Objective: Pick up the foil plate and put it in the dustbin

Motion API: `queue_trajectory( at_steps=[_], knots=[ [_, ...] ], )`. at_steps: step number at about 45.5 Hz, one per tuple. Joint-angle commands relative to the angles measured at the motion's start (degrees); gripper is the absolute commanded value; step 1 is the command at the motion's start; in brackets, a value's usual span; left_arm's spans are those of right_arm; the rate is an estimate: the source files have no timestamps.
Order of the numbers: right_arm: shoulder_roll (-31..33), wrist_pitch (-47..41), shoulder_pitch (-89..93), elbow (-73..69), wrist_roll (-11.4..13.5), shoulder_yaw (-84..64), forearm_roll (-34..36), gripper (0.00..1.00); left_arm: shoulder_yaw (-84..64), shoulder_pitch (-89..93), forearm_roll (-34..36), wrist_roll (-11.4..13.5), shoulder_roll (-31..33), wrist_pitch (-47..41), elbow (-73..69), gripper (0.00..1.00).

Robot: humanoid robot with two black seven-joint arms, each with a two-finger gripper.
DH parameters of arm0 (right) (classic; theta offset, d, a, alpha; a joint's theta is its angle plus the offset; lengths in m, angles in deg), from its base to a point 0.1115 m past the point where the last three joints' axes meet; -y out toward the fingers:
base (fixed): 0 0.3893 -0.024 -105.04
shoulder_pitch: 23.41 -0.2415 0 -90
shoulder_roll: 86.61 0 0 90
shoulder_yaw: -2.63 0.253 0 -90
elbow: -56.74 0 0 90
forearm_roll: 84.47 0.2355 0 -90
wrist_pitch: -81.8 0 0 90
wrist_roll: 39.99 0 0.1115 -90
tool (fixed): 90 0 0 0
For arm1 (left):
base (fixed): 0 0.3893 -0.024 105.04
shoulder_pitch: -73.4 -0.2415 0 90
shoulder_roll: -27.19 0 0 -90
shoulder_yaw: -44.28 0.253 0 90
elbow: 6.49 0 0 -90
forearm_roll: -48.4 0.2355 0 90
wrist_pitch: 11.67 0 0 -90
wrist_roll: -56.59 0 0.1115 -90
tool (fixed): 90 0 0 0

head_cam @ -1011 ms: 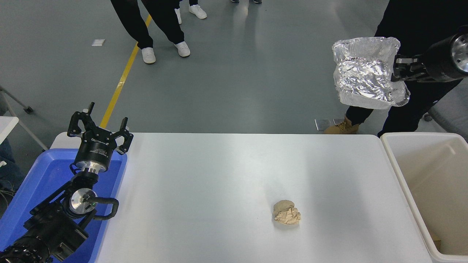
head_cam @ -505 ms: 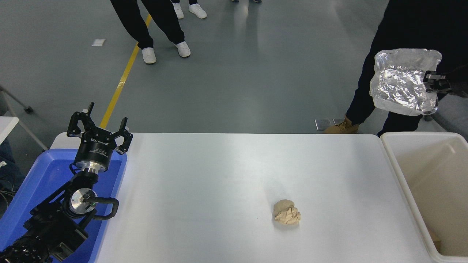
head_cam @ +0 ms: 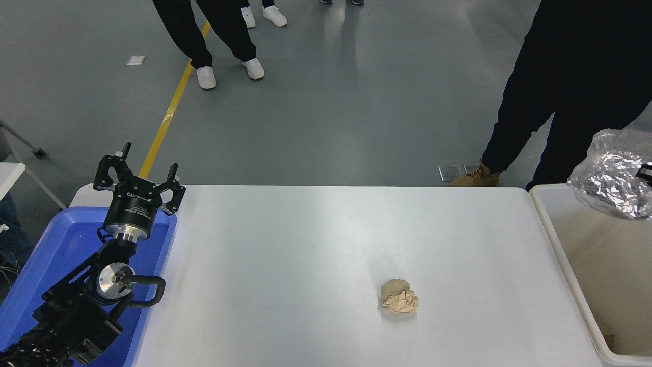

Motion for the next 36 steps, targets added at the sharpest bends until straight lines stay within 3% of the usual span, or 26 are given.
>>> queue_trajectory(
  at_steps=[1, 18, 36],
  knots=[
    [-0.01, 3.63, 8.05, 1.89, 1.75, 5.56, 1.92, 0.0, 0.0, 0.0, 0.01, 0.0, 0.04, -0.01, -0.05, 0.98],
    [-2.12, 13.91, 17.11, 2.33, 1.75, 14.17, 2.01, 0.0, 0.0, 0.0, 0.01, 0.0, 0.04, -0.01, -0.05, 0.98],
    [-2.2, 16.02, 20.8, 2.33, 1.66, 17.16, 2.18, 0.0, 0.0, 0.0, 0.01, 0.0, 0.04, -0.01, -0.05, 0.98]
  ],
)
